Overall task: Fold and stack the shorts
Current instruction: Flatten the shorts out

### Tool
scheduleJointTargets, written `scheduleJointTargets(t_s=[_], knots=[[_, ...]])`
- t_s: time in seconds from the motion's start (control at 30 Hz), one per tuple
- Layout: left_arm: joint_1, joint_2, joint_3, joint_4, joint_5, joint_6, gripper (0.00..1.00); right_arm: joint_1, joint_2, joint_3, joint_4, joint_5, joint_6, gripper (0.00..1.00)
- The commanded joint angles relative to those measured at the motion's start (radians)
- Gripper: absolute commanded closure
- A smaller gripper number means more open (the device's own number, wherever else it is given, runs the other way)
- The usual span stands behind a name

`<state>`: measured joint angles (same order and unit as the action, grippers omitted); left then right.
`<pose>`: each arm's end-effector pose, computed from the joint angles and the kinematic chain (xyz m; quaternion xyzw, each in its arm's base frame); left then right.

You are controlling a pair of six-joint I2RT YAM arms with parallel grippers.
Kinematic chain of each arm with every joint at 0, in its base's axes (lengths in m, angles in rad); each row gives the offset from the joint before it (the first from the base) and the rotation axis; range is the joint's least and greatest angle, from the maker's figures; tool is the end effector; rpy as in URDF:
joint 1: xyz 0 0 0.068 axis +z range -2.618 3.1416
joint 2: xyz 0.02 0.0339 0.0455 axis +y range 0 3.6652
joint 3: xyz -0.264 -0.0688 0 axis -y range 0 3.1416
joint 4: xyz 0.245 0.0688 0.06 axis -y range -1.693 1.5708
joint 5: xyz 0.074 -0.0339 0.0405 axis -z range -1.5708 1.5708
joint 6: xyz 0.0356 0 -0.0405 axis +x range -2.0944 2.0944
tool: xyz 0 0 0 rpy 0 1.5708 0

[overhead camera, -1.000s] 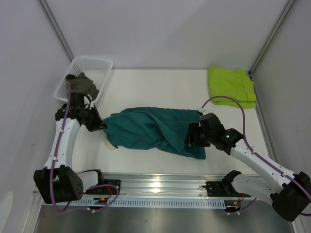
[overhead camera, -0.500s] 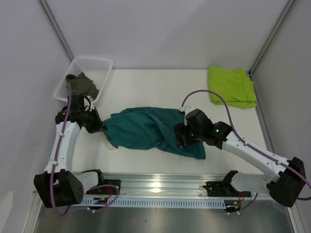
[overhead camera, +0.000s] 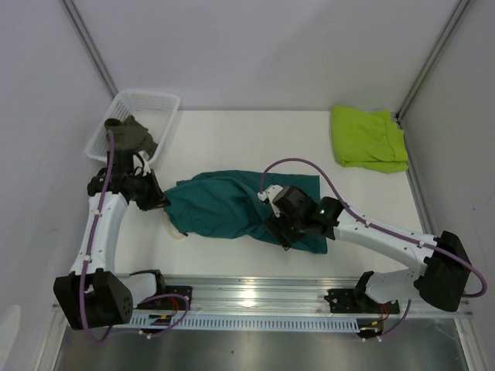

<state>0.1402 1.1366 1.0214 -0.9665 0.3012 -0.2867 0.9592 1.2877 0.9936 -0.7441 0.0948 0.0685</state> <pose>0.2094 0.0189 0.2891 -0.1677 0.9452 -0.1627 0.2281 0.1484 0.2058 0.2591 -0.4039 0.8750 0.0894 0.2514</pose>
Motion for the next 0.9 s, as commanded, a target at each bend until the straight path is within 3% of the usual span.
scheduleJointTargets(t_s=[0.0,0.13,0.27,0.67,0.73,0.87], knots=[[0.012,0.003,0.042,0.015,0.022,0.024,1.00,0.022,0.021,0.030,-0.006,0.011,-0.038,0.26],[0.012,0.005,0.036,0.018,0.022,0.027,0.99,0.024,0.065,0.037,0.008,0.013,-0.058,0.38],[0.012,0.003,0.034,0.020,0.022,0.029,1.00,0.026,0.105,0.036,0.032,0.014,-0.064,0.43],[0.012,0.012,0.040,0.017,0.024,0.027,0.99,0.019,0.214,0.080,0.058,0.095,-0.107,0.48],[0.012,0.012,0.040,0.017,0.022,0.027,0.99,0.016,0.220,0.082,0.064,0.095,-0.104,0.57],[0.012,0.012,0.034,0.017,0.019,0.029,0.99,0.015,0.226,0.079,0.071,0.097,-0.104,0.68]])
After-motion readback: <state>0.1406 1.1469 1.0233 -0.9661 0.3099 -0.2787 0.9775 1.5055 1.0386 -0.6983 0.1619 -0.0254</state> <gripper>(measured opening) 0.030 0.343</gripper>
